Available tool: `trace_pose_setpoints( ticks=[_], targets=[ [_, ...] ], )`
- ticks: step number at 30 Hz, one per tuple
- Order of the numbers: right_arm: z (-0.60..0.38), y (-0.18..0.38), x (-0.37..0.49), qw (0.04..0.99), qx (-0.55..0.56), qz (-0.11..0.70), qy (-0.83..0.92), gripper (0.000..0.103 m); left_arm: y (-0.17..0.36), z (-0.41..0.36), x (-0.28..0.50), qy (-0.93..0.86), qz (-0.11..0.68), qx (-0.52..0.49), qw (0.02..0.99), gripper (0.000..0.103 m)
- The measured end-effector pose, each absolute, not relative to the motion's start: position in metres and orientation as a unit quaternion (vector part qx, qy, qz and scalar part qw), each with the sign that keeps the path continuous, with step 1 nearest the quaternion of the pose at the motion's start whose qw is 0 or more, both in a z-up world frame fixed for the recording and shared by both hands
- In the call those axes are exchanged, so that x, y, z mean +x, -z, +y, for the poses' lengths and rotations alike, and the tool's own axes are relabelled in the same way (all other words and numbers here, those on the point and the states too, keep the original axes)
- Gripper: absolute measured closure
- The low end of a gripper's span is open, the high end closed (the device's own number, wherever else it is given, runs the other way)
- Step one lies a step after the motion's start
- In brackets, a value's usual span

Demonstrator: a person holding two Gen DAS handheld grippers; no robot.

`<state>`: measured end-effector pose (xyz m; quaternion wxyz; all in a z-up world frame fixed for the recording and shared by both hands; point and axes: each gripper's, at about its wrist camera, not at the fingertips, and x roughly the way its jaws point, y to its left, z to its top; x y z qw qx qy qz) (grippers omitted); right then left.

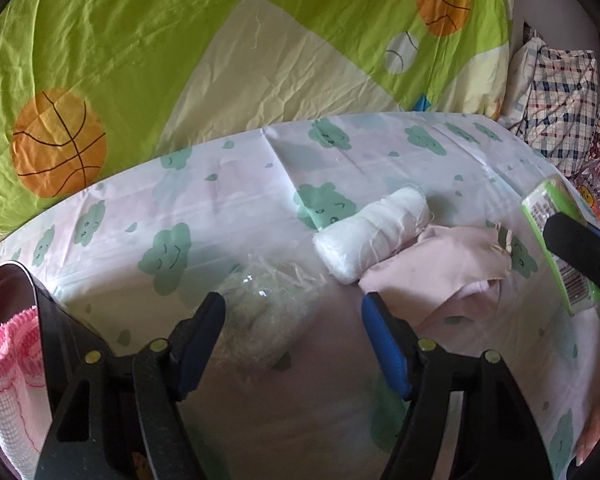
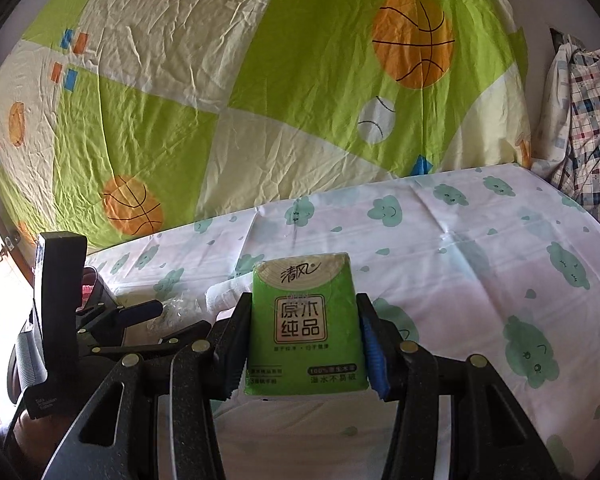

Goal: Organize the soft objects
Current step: 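Grasp the clear plastic bag with the left tool while the right tool holds the tissue pack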

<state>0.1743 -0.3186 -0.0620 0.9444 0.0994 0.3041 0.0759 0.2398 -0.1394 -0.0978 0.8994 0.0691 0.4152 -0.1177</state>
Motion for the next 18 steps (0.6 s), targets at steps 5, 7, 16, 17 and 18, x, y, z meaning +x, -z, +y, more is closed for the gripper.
trace_pose_setpoints(
  ticks=[5,7,16,17,18],
  targets=[
    [-0.312,0.063,0.175,0.944,0.089,0.307,-0.080,0.051,0.101,-0.134,0.243,0.111,0.425,0.056,0.897,0.056],
    [-0.311,0.064,0.175,0.944,0.087,0.307,-0.082,0.051,0.100,-0.136,0.242,0.107,0.420,0.063,0.899,0.062],
    [-0.308,0.066,0.173,0.945,0.076,0.305,-0.085,0.051,0.091,-0.137,0.231,0.112,0.391,0.074,0.910,0.082],
    [-0.307,0.066,0.173,0.946,0.074,0.305,-0.085,0.051,0.090,-0.137,0.229,0.113,0.387,0.074,0.912,0.083],
    [-0.307,0.067,0.173,0.946,0.073,0.305,-0.085,0.051,0.088,-0.136,0.226,0.116,0.382,0.072,0.914,0.084]
  ],
)
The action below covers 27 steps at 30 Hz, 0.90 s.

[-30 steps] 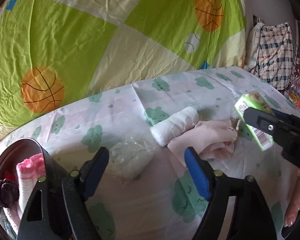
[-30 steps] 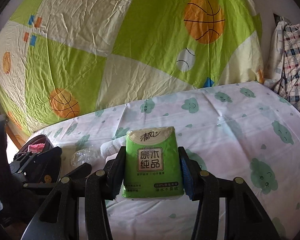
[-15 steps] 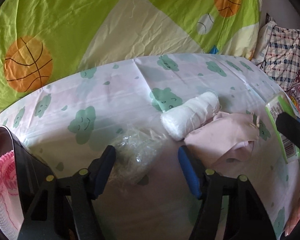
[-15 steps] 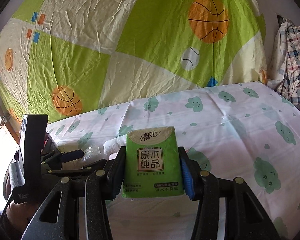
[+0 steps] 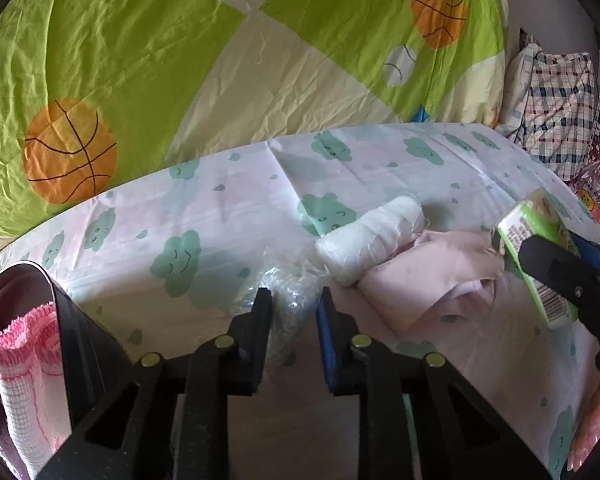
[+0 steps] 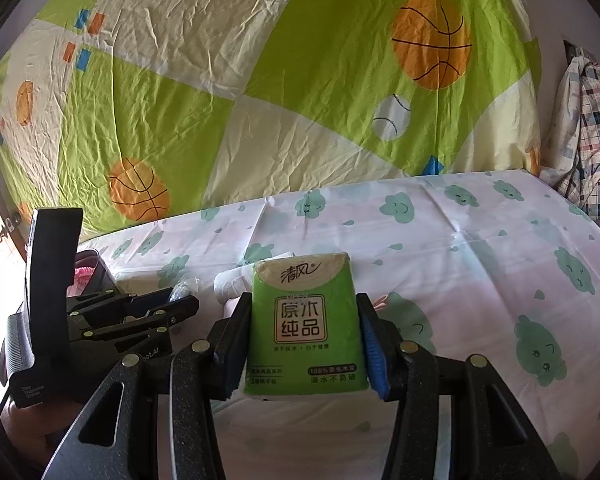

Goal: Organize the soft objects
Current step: 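Grasp the clear plastic bag with the left tool while the right tool holds the tissue pack, then lift the plastic bag and tissue pack toward the tin with both tools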

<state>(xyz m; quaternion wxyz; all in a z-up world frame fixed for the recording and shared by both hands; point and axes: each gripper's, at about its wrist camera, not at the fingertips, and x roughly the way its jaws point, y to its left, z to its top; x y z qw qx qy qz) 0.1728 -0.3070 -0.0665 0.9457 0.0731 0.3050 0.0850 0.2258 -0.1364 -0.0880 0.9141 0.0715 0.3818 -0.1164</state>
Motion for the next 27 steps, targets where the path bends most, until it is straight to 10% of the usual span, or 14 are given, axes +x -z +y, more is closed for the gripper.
trace_pose_setpoints(
  ticks=[27],
  targets=[
    [-0.285,0.053,0.145,0.965,0.041,0.235,-0.110,0.051,0.070,-0.108,0.150,0.108,0.305,0.028,0.946,0.090]
  ],
)
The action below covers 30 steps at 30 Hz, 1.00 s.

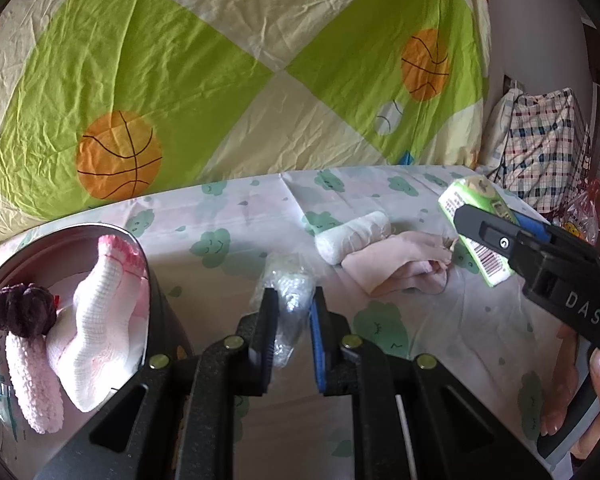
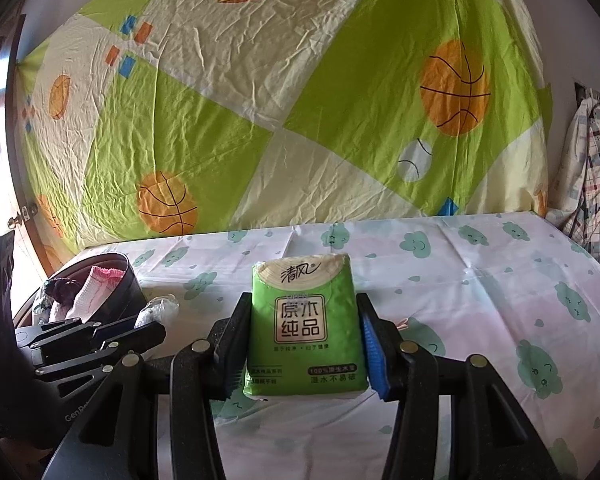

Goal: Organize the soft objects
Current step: 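Lift the plastic bag and tissue pack toward the tin with both tools, then carry the plastic bag and green tissue pack over the tin with both tools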

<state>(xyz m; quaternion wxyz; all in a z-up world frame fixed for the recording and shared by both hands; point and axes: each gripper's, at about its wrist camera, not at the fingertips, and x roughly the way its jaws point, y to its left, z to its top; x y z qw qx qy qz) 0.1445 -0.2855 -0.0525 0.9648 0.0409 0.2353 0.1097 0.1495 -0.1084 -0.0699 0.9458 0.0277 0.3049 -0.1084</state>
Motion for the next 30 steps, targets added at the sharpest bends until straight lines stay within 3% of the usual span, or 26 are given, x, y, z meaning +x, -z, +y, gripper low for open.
trace_pose_setpoints(
  ticks=[30],
  targets=[
    [-0.268,0.045,0.116,0.977,0.010,0.190,-0.091,0.051,0.062,-0.086,0.104,0.093,0.269,-0.008,0.959,0.090]
  ],
)
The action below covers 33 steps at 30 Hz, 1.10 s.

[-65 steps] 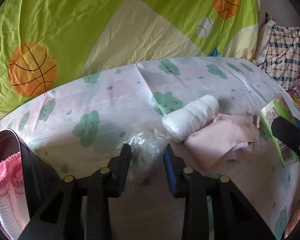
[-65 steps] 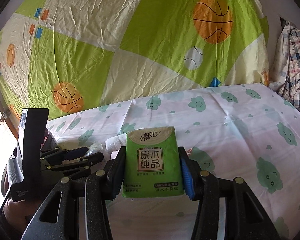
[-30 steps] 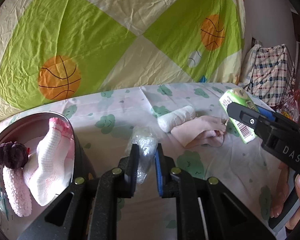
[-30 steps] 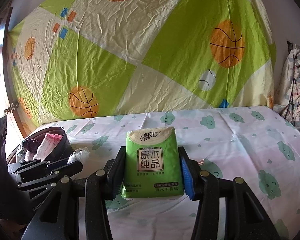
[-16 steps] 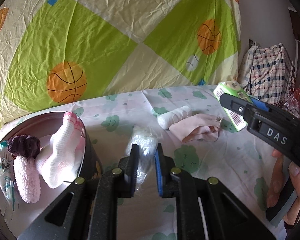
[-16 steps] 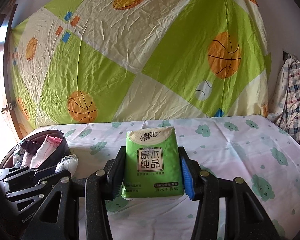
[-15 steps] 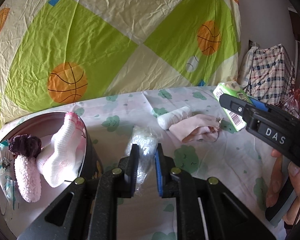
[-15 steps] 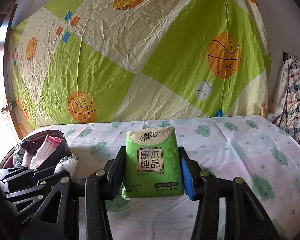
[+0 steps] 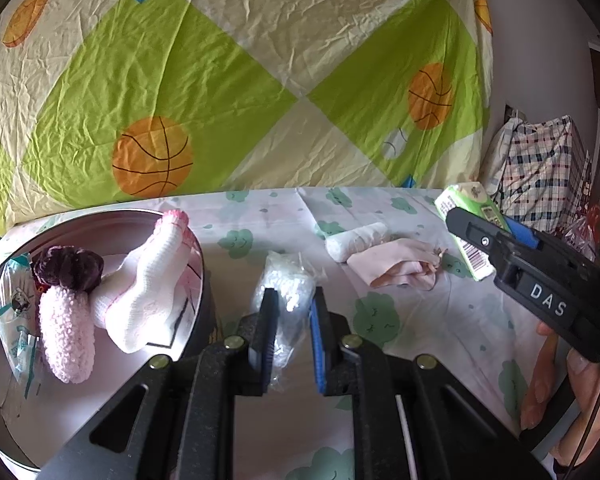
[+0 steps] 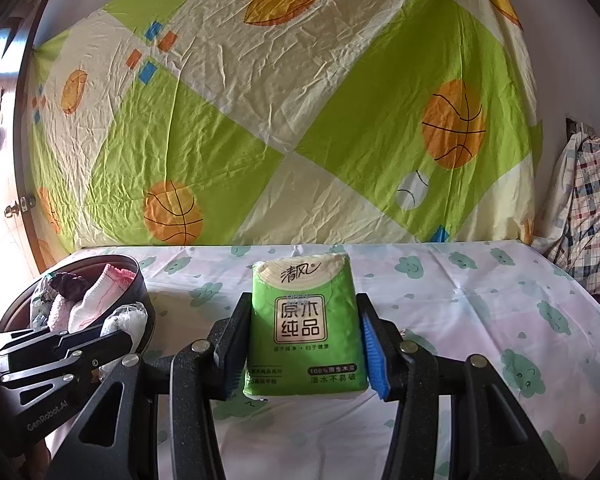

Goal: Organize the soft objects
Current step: 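Carry the plastic bag and green tissue pack over the tin with both tools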

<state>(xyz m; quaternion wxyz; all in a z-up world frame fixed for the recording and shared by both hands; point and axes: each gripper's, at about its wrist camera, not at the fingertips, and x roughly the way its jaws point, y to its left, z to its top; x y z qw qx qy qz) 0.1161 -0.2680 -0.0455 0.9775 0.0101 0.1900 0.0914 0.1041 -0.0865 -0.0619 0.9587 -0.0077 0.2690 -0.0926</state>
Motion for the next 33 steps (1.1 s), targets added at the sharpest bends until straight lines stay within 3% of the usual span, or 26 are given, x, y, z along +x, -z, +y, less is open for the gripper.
trace_pose_setpoints(
  ticks=[33],
  targets=[
    [-0.222,0.047,0.084,0.973,-0.021,0.180,-0.144,0.051,0.057,-0.053,0.079,0.056,0.240,-0.035,0.969,0.090]
  ],
)
